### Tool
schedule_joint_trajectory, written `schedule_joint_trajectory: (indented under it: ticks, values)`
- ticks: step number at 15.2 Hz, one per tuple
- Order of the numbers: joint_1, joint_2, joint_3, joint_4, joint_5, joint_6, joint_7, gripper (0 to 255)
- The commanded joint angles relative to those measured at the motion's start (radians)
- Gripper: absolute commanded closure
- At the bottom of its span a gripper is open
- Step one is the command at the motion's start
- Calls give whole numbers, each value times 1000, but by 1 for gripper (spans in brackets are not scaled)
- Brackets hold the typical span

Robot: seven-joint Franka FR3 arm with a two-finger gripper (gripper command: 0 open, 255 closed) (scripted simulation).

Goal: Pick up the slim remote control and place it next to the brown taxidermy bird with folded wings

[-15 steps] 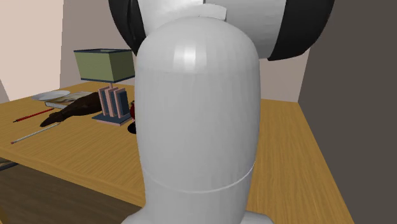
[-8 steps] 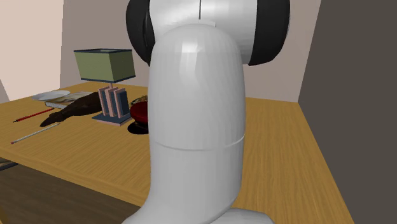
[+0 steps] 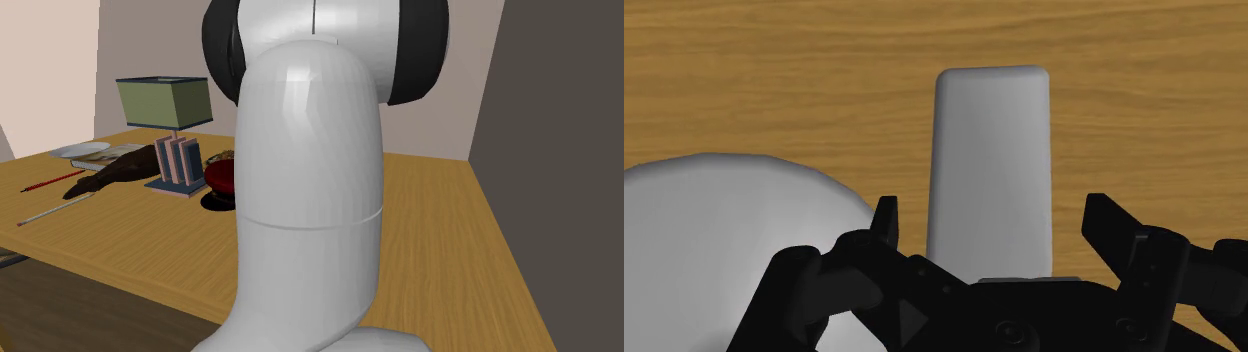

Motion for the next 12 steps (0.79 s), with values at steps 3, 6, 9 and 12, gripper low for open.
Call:
schedule_joint_trajectory:
  ticks: [3, 6, 9, 12]
  values:
    - [1, 6, 1, -2, 1, 2, 0, 0]
    - [1, 6, 1, -1, 1, 2, 0, 255]
    - [0, 8, 1, 0, 1, 2, 0, 255]
    - [1, 4, 1, -4, 0, 2, 1, 255]
